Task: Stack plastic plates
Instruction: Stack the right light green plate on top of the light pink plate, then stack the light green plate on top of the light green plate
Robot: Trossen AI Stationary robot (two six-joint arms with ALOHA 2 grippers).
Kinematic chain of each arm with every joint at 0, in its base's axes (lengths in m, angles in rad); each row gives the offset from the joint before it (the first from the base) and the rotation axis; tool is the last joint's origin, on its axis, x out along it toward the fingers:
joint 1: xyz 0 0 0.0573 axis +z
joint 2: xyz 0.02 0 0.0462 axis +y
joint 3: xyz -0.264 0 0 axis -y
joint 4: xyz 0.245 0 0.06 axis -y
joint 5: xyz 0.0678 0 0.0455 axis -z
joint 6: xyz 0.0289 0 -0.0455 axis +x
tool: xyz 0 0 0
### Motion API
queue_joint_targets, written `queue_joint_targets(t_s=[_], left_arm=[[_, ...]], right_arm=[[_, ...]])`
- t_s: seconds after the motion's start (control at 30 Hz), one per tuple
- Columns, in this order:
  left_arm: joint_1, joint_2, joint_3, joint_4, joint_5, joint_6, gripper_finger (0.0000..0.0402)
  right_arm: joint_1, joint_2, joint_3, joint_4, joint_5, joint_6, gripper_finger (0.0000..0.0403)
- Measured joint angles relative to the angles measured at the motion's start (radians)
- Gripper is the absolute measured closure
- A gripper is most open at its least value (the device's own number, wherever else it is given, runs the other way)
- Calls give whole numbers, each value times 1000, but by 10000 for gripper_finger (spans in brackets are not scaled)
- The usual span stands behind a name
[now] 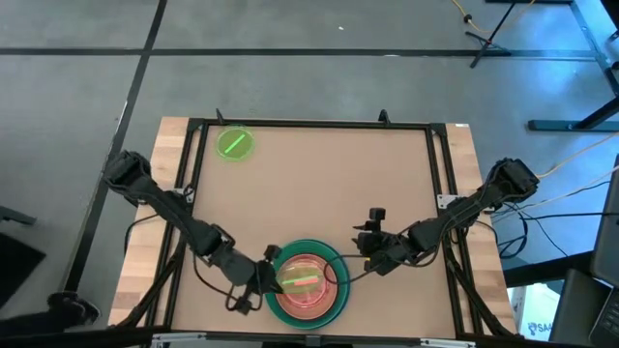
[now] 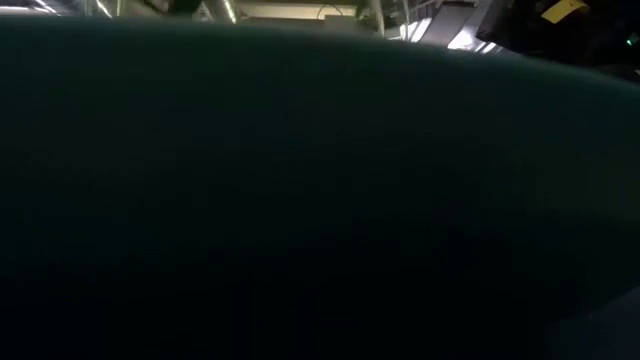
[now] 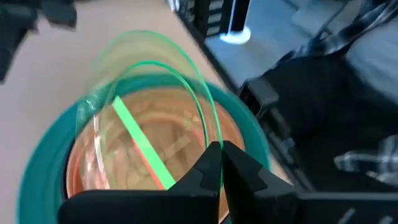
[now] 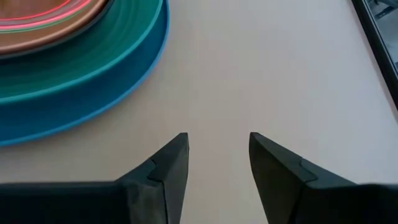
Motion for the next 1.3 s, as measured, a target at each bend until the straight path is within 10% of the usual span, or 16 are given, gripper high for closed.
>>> queue_joint_targets(t_s=[0.5,1.0,1.3], left_arm=[[44,88,0,-3,-9,-9,396],[44,23,41,-135,84,-66,277],[47,-102,82,-461,-131,-87,276]], right_arm=[[0,0,0,7,0,0,243],[0,0,0,19,0,-2,243],[0,0,0,23,0,-3,243]])
